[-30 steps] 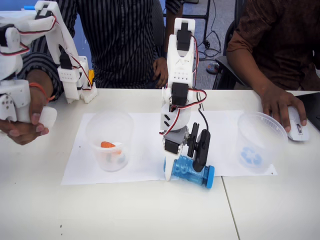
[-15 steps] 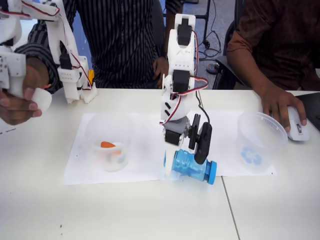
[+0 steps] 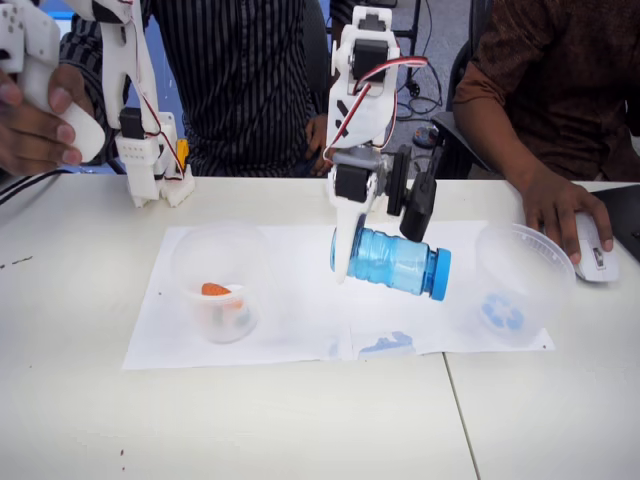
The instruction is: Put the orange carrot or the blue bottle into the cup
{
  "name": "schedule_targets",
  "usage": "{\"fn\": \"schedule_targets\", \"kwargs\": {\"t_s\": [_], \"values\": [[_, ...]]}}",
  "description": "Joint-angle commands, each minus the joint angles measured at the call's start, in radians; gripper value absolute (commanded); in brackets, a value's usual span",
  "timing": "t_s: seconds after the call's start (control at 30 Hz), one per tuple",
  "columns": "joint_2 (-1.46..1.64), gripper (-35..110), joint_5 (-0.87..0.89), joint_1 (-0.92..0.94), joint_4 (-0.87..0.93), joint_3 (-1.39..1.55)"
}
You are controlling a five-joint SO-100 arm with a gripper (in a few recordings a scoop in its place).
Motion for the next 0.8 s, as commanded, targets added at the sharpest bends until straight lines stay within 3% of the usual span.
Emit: {"fn": "schedule_targets", "kwargs": {"t_s": [0.0, 0.77], "values": [[0.23, 20, 0.015, -0.006, 0.002, -0.094], [0.307, 20, 0.031, -0.503, -0.012, -0.086]]}}
